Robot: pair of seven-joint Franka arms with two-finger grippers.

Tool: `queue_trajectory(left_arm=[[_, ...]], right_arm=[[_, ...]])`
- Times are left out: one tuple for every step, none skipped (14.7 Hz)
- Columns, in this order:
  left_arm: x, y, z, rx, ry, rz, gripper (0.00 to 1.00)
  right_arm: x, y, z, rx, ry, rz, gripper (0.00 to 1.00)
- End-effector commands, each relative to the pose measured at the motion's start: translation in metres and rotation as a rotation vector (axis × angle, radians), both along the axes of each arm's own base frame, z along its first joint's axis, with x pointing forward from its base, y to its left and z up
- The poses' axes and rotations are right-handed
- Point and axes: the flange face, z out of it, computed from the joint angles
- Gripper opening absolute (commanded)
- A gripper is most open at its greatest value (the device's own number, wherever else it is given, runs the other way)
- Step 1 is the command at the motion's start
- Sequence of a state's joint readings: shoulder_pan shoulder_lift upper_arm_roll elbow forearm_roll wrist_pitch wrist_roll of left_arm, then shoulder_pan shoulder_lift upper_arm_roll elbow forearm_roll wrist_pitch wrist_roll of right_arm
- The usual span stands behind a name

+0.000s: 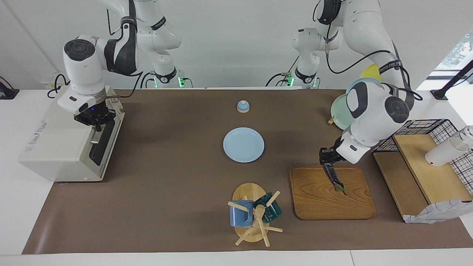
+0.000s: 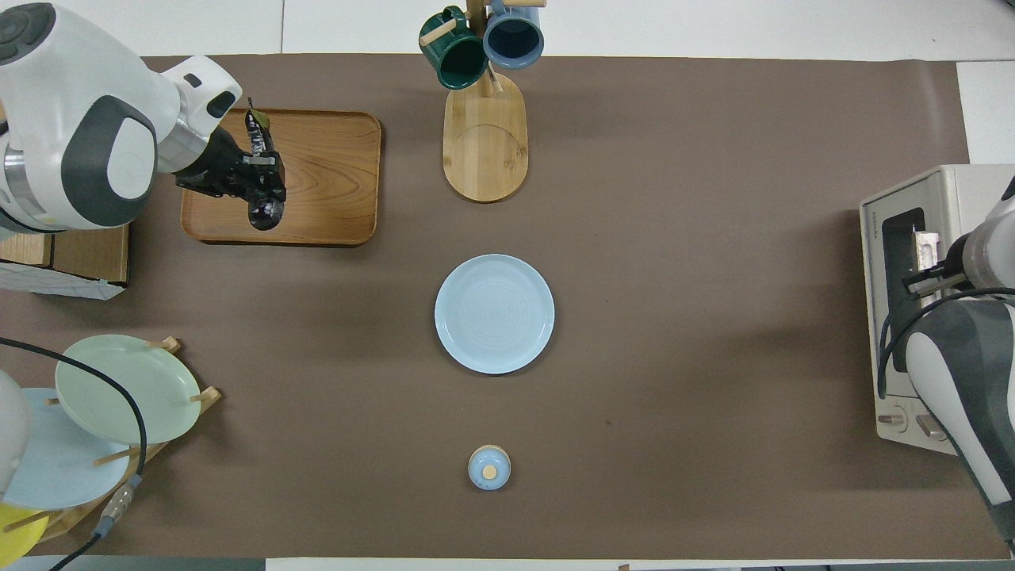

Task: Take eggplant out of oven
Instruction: 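Carry the eggplant to the wooden tray and lower it with the left gripper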

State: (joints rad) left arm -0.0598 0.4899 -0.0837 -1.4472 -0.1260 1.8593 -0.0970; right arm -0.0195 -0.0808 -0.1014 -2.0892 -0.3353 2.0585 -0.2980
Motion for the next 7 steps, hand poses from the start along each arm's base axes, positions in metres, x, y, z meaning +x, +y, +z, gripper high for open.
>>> queue_trajectory(left_arm=[[0.031,0.015,-0.035,0.013,-0.007,0.025,0.00],[0.037,0.012,-0.038,0.015,-0.064,0.029,0.00],[0.036,0.017,-0.045,0.016,-0.077,0.038,0.00],[0.035,0.017,-0.048,0.018,-0.075,0.036,0.00],[0.034,0.017,-0.052,0.021,-0.069,0.035,0.00],[0.032,0.017,-0.055,0.023,-0.065,0.032,0.00],[0.030,0.017,-0.058,0.023,-0.064,0.025,0.00]], right_arm=[[0.013,0.002,0.032,0.085,0.020,-0.060,0.00],[0.018,0.006,0.054,0.125,0.036,-0.088,0.00],[0.021,0.009,0.071,0.154,0.053,-0.107,0.02],[0.022,0.013,0.081,0.173,0.069,-0.112,0.05],[0.021,0.020,0.092,0.195,0.079,-0.113,0.05],[0.020,0.023,0.099,0.215,0.090,-0.118,0.05],[0.018,0.027,0.103,0.239,0.104,-0.125,0.06]])
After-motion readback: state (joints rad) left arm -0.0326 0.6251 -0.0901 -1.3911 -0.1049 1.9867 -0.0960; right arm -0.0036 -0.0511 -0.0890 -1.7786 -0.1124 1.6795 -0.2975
